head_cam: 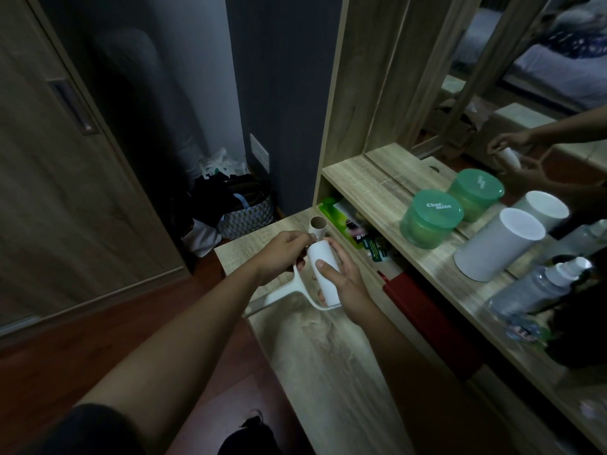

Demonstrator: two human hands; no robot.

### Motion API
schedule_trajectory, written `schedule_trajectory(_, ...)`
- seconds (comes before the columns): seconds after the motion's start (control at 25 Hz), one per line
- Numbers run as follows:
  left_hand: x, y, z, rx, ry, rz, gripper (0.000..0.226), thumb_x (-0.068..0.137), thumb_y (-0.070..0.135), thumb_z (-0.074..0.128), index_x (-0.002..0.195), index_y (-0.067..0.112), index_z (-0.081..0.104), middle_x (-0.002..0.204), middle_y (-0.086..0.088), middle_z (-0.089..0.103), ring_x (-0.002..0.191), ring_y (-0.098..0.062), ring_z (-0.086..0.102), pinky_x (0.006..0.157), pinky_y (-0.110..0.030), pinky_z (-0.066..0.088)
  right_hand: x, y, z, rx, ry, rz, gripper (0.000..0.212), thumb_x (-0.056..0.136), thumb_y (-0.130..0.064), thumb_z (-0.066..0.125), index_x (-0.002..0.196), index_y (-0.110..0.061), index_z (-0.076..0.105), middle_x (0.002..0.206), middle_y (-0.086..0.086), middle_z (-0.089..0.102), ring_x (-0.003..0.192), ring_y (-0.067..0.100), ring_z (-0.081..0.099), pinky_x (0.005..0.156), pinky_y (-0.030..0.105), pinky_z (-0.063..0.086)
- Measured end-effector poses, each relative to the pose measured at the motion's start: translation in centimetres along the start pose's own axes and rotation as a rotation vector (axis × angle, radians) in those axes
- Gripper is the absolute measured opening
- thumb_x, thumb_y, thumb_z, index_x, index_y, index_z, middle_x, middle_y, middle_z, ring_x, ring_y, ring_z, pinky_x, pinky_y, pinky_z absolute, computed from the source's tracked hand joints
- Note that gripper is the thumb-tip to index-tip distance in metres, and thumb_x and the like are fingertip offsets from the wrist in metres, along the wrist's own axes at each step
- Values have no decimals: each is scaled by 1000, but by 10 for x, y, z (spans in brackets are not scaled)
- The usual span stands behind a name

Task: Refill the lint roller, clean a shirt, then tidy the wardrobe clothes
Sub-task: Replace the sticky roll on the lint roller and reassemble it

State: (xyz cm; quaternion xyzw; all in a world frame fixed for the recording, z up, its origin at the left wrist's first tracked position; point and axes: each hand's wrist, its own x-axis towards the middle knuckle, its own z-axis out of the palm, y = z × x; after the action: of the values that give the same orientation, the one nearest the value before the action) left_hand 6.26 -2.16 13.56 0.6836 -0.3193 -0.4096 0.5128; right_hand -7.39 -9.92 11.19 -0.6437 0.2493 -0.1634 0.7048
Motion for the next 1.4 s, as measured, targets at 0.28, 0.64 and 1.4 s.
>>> schedule_trajectory(0.28,2,-9,9,42,116,60,34,98,39,41,78,13,52,52,-2,53,48,-12,49,53,-28,39,4,1,4,47,61,2,43,84,-26,64,114,-52,47,122,1,60,100,21,63,70,30,53)
schedule_trajectory(0.64,0,-16,16,-202,76,-23,25,101,29,37,103,6,46,75,-9,56,62,-17,63,57,-22,50,8,-5,-4,129,151,39,55,87,-24,60,137,-29,38,95,3,61,72,15,60,45,22,48)
schedule_trajectory(1.4,12,-27,8,-5,78,-98,36,96,39,47,97,5,62,78,-7,65,53,-16,60,56,-29,42,16,7,-20,533,255,415,29,95,-36,48,112,-13,48,77,9,52,57,16,51,48,25,47)
